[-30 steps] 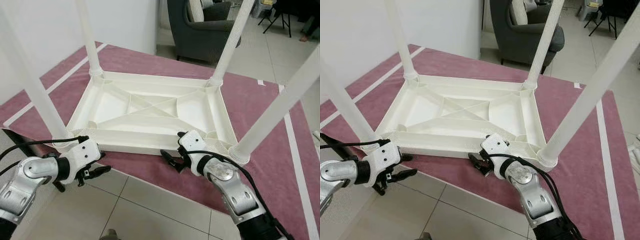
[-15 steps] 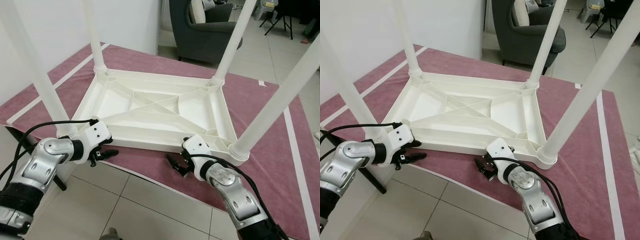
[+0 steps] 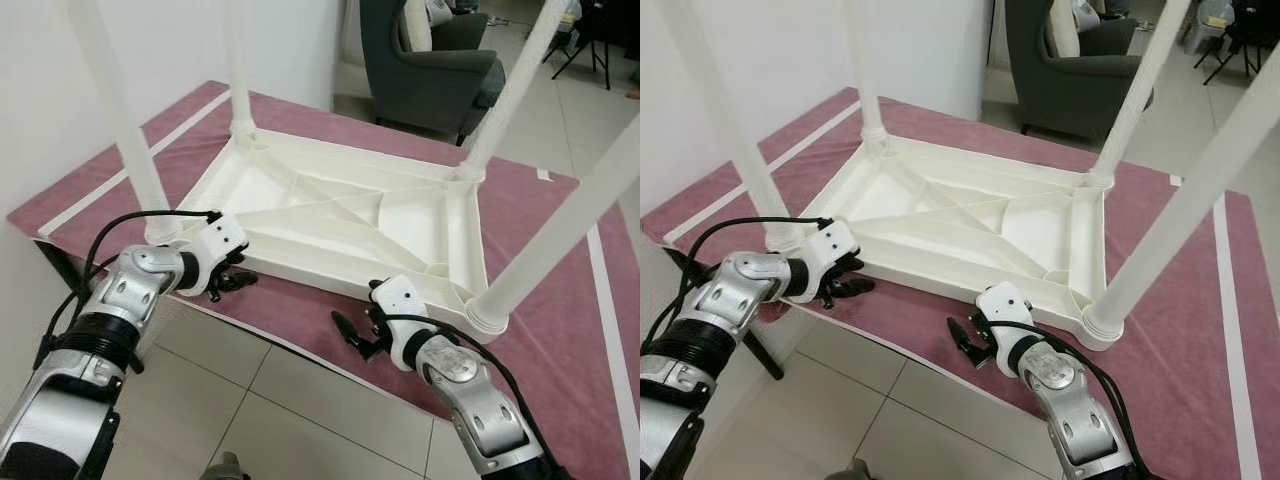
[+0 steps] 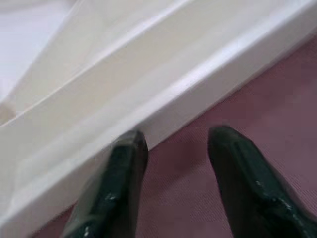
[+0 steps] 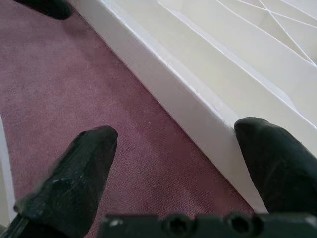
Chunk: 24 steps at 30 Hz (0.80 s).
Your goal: Building children table
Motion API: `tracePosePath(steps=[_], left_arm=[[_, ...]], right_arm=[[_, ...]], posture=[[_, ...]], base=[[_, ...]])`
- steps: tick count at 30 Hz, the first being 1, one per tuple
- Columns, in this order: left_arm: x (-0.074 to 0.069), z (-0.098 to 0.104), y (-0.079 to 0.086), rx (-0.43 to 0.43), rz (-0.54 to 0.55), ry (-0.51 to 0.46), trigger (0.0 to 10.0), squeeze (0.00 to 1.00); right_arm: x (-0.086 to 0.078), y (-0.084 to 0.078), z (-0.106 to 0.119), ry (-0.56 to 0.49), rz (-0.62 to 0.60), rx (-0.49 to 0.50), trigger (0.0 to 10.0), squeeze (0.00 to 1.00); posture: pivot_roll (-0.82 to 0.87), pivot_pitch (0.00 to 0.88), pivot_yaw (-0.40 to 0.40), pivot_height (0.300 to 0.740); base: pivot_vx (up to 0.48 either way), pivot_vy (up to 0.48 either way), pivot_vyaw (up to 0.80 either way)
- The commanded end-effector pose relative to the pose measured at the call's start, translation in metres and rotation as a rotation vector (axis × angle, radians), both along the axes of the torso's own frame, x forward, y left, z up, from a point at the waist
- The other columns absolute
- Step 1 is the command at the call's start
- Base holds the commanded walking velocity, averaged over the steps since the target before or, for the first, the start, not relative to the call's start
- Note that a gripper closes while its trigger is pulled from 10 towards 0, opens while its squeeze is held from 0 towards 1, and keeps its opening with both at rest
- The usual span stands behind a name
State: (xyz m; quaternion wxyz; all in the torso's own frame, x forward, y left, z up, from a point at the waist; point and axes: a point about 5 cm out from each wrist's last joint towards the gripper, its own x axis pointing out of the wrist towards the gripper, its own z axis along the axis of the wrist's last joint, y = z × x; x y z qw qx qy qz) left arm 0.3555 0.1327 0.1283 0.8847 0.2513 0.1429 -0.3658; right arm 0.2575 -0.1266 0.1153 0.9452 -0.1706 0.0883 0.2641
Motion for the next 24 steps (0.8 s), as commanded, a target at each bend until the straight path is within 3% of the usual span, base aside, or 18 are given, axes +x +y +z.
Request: tracePosePath(steps=[1, 7, 8, 9, 10, 11, 13, 19, 24], left_arm=[[0.011, 0.023, -0.008, -0.023, 0.074, -0.166, 10.0, 0.00], [0.002, 0.023, -0.010, -0.037, -0.012, -0.173, 10.0, 0.00], [-0.008, 0.023, -0.009, -0.046, -0.081, -0.172, 10.0, 0.00], [-0.008, 0.023, -0.009, -0.046, -0.081, -0.172, 10.0, 0.00], [-0.021, 0.023, -0.007, -0.052, -0.155, -0.170, 10.0, 0.00], [-0.021, 0.023, -0.007, -0.052, -0.155, -0.170, 10.0, 0.00], [-0.042, 0.026, -0.001, -0.066, -0.224, -0.175, 10.0, 0.00], [-0.053, 0.030, -0.002, -0.109, -0.173, -0.228, 10.0, 0.00], [-0.048, 0.031, -0.010, -0.177, -0.015, -0.305, 10.0, 0.00]], right_arm=[[-0.003, 0.002, -0.009, 0.048, 0.000, -0.008, 10.0, 0.00], [0.012, -0.015, -0.001, -0.032, -0.180, -0.008, 10.0, 0.00], [0.015, -0.016, 0.007, -0.070, -0.215, 0.046, 10.0, 0.00], [0.015, -0.016, 0.007, -0.070, -0.215, 0.046, 10.0, 0.00], [0.014, -0.014, 0.015, -0.101, -0.214, 0.108, 10.0, 0.00], [0.014, -0.014, 0.015, -0.101, -0.214, 0.108, 10.0, 0.00], [0.010, -0.009, 0.023, -0.131, -0.190, 0.194, 10.0, 0.00], [0.006, -0.003, 0.025, -0.134, -0.197, 0.267, 10.0, 0.00], [0.004, 0.007, 0.026, -0.136, -0.191, 0.324, 10.0, 0.00]], posture=[[0.08, 0.021, 0.014, 0.740], [0.08, 0.018, 0.021, 0.740], [0.08, 0.018, 0.021, 0.740], [0.08, 0.018, 0.021, 0.740], [0.09, 0.017, 0.021, 0.740], [0.09, 0.017, 0.021, 0.740], [0.10, 0.015, 0.012, 0.740], [0.12, 0.010, 0.000, 0.740], [0.12, 0.001, -0.008, 0.740]], base=[[0.000, 0.000, 0.00], [0.000, 0.000, 0.00], [0.000, 0.000, 0.00], [0.000, 0.000, 0.00], [0.000, 0.000, 0.00], [0.000, 0.000, 0.00], [0.000, 0.000, 0.00], [0.000, 0.000, 0.00], [0.000, 0.000, 0.00]])
